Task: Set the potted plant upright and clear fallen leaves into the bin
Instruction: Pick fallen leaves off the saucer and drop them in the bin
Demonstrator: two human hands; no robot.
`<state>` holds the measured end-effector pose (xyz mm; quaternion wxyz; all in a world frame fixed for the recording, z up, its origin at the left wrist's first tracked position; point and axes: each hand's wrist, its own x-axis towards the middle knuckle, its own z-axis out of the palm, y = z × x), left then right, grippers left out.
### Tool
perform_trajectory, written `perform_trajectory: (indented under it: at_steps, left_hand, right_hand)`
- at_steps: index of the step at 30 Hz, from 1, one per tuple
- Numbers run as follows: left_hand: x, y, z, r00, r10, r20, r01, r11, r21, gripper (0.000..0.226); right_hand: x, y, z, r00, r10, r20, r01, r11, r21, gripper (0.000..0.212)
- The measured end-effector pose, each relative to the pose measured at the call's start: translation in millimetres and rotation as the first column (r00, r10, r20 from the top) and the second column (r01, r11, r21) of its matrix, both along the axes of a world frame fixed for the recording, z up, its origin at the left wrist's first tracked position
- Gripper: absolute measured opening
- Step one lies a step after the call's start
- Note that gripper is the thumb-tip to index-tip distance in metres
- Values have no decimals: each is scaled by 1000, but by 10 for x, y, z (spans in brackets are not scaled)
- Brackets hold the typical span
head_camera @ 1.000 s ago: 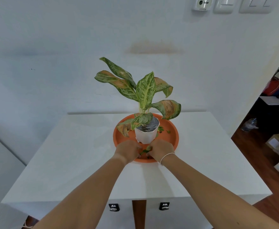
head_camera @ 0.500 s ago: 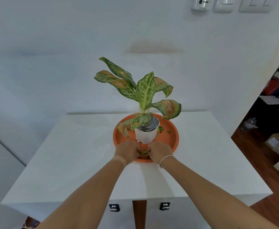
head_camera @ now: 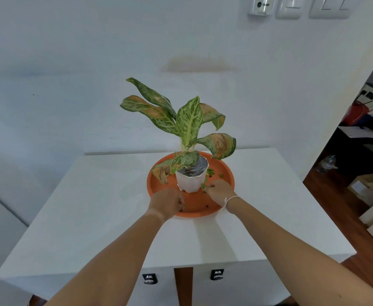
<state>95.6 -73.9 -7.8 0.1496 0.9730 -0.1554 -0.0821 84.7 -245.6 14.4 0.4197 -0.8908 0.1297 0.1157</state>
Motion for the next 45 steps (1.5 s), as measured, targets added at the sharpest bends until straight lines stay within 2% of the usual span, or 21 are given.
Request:
perform_trajectory:
  at_steps: [2, 4, 7, 10, 13, 20, 23, 26, 28, 29, 32, 35, 40, 45]
  left_hand:
    - [0, 0, -11, 1000, 6, 3, -6, 1000, -4, 15]
    - [-12, -3, 1, 1000, 12, 5, -12, 1000, 17, 16]
    - [5, -6, 1, 1000, -3, 10, 3, 998, 56, 22]
    - [25, 2, 18, 999, -39, -21, 40, 996, 75, 24]
    - [21, 18, 63, 999, -16, -34, 15, 1000, -1, 24]
    - [77, 80, 156, 978, 84, -193, -131, 960, -248, 22]
    - [82, 92, 170, 955, 124, -268, -209, 926, -316, 19]
    - [81, 107, 168, 934, 151, -324, -274, 885, -376, 23]
    - [70, 114, 171, 923, 166, -347, -314, 847, -428, 28]
    - [60, 118, 175, 920, 171, -352, -327, 830, -451, 29]
    - [31, 121, 186, 914, 171, -368, -351, 787, -508, 34]
    - [11, 125, 194, 909, 172, -379, -366, 765, -530, 33]
    - [-14, 134, 196, 907, 176, -384, -375, 751, -543, 32]
    - [-47, 125, 232, 893, 189, -409, -411, 711, -570, 32]
  right_hand:
    - [-24, -36, 60, 996, -75, -52, 82, 987, 136, 39]
    - [-38, -75, 88, 981, -142, -135, 171, 957, 233, 36]
    - [-64, -103, 89, 964, -189, -188, 237, 931, 280, 32]
    - [-79, -109, 78, 973, -185, -138, 218, 934, 283, 39]
    - [-76, -124, 64, 989, -122, -80, 135, 970, 202, 42]
    - [-75, -58, 245, 987, 57, -152, -68, 996, -63, 33]
    - [-50, -17, 249, 976, 117, -183, -157, 963, -220, 21]
    - [3, -24, 135, 962, 130, -240, -217, 897, -385, 33]
    - [31, 7, 121, 959, 151, -239, -248, 856, -454, 24]
    - [24, 23, 136, 955, 167, -245, -268, 840, -472, 19]
    - [38, 49, 90, 952, 203, -230, -296, 803, -518, 29]
    - [1, 98, 47, 948, 232, -218, -316, 760, -568, 26]
    - [24, 144, -14, 957, 226, -180, -289, 762, -579, 29]
    - [6, 178, -29, 962, 183, -204, -270, 759, -592, 33]
